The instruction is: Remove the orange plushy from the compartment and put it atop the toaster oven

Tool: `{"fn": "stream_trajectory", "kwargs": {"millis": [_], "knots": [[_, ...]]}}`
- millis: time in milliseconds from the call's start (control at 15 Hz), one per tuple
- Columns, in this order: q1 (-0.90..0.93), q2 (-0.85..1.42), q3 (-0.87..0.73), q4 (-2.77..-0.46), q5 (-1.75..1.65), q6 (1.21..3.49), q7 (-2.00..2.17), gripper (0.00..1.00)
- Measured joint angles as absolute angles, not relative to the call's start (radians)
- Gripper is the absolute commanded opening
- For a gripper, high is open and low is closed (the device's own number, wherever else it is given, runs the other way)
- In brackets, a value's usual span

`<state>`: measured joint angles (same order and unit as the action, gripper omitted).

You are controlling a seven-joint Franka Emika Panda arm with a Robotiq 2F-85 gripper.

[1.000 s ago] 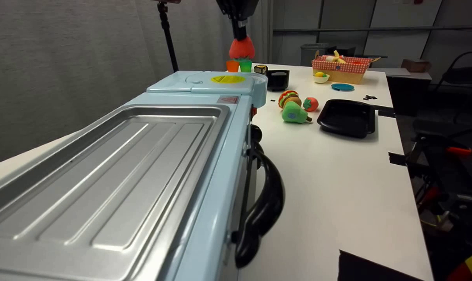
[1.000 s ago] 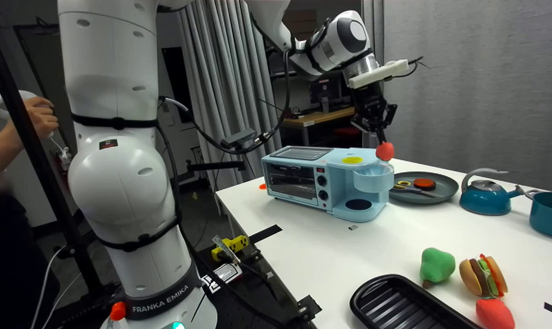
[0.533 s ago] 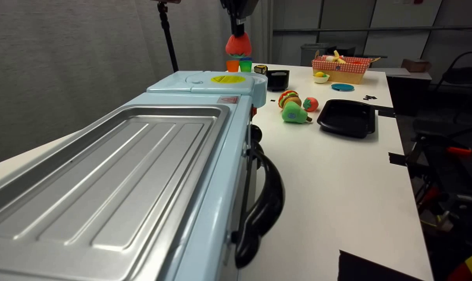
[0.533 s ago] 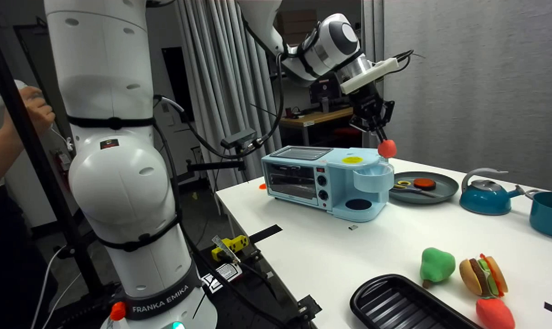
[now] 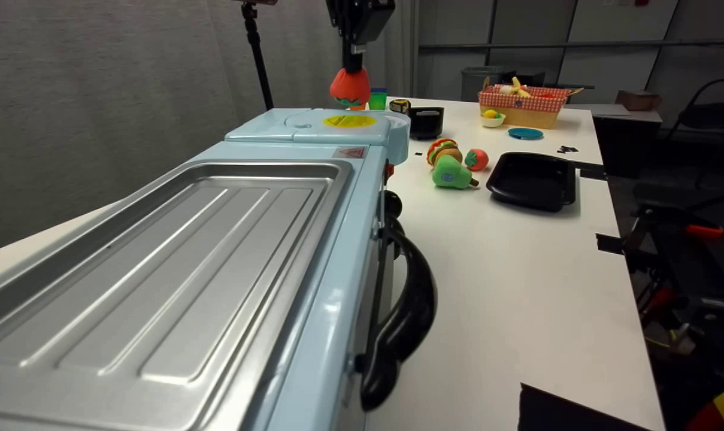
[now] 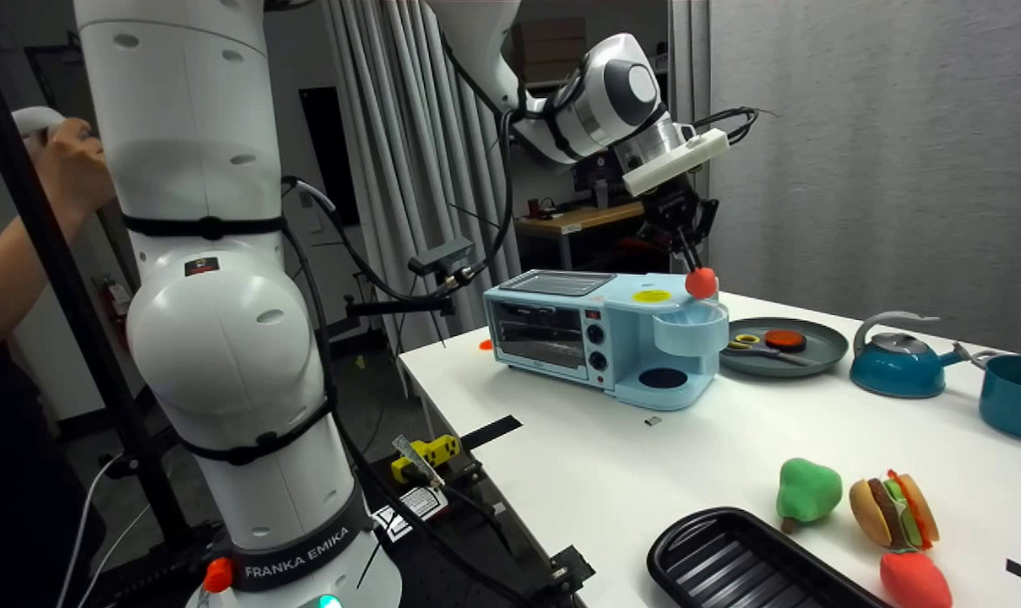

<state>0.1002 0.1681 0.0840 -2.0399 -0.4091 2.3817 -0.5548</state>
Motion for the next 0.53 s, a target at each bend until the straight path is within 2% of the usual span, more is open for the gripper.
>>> {"fn": "stream_trajectory", "kwargs": {"millis": [267, 533], "knots": [[0.099, 0.168, 0.086, -2.057, -0.343, 2.420, -0.630, 0.02], [0.109, 0.175, 0.162, -2.027, -0.215, 2.415, -0.676, 0.02]]}}
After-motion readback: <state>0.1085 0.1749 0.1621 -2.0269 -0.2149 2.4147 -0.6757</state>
